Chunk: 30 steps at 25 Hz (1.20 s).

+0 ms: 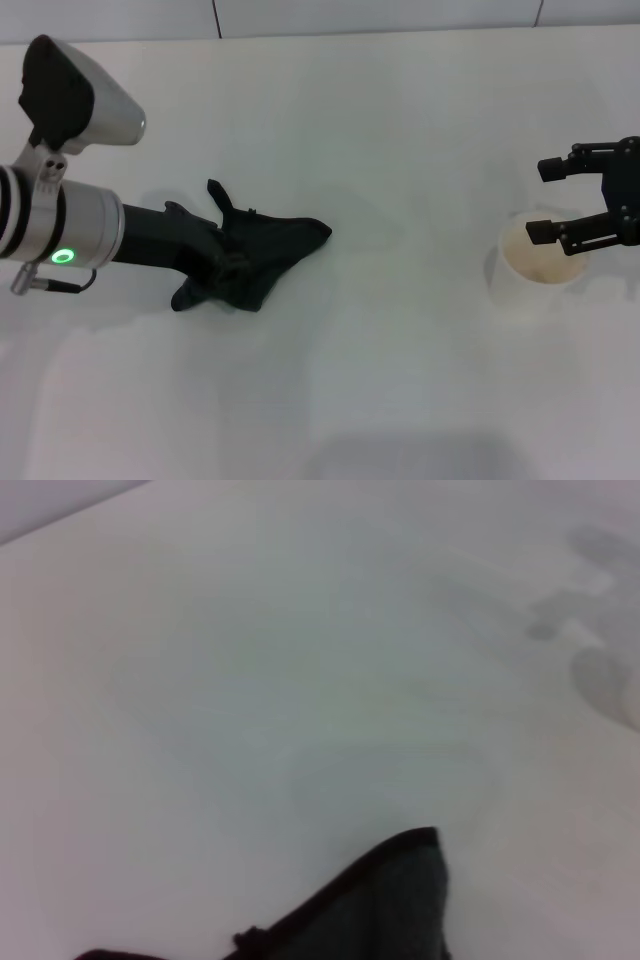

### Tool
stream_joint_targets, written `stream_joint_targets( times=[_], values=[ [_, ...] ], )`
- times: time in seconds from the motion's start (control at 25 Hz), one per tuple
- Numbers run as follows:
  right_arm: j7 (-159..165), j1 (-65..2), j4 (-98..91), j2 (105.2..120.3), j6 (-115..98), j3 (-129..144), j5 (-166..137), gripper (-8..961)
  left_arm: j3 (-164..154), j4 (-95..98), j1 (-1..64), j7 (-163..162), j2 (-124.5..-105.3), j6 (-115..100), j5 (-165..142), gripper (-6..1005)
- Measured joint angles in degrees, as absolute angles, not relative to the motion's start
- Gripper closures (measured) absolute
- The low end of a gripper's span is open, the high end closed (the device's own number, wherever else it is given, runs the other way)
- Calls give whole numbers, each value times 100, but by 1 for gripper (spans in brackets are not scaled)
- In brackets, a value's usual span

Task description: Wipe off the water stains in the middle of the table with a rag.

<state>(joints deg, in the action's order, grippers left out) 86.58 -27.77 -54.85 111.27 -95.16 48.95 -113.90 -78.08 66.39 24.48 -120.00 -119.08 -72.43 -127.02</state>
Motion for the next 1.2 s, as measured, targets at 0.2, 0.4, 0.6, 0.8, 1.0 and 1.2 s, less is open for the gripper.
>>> stream_joint_targets(
  times=[0.2, 0.4, 0.6, 0.8, 1.0, 1.2],
  values=[
    [8657, -2777, -5485, 11105, -9546, 4895, -11397, 96, -7748, 6823, 2214, -11626, -11908, -7331, -12353, 692],
    [8666, -2777, -5484, 11063, -9628, 4895, -11391, 96, -7283, 7026, 1855, -10926, -11906, -7678, -11806, 562],
    [8721, -2830, -5470, 11022, -9682, 4895, -11389, 96, -6544, 6735, 1656, -9707, -11908, -8275, -11216, 486],
    [8791, -2887, -5476, 11018, -9720, 4895, -11389, 96, -5355, 6058, 1661, -8358, -11905, -9297, -10810, 491],
    [8857, -2955, -5476, 11019, -9723, 4894, -11376, 96, -4581, 5619, 1723, -7889, -11795, -9923, -10816, 495],
    [8877, -3002, -5457, 11023, -9749, 4853, -11374, 96, -4587, 5580, 1723, -7846, -11752, -9969, -10918, 495]
  ],
)
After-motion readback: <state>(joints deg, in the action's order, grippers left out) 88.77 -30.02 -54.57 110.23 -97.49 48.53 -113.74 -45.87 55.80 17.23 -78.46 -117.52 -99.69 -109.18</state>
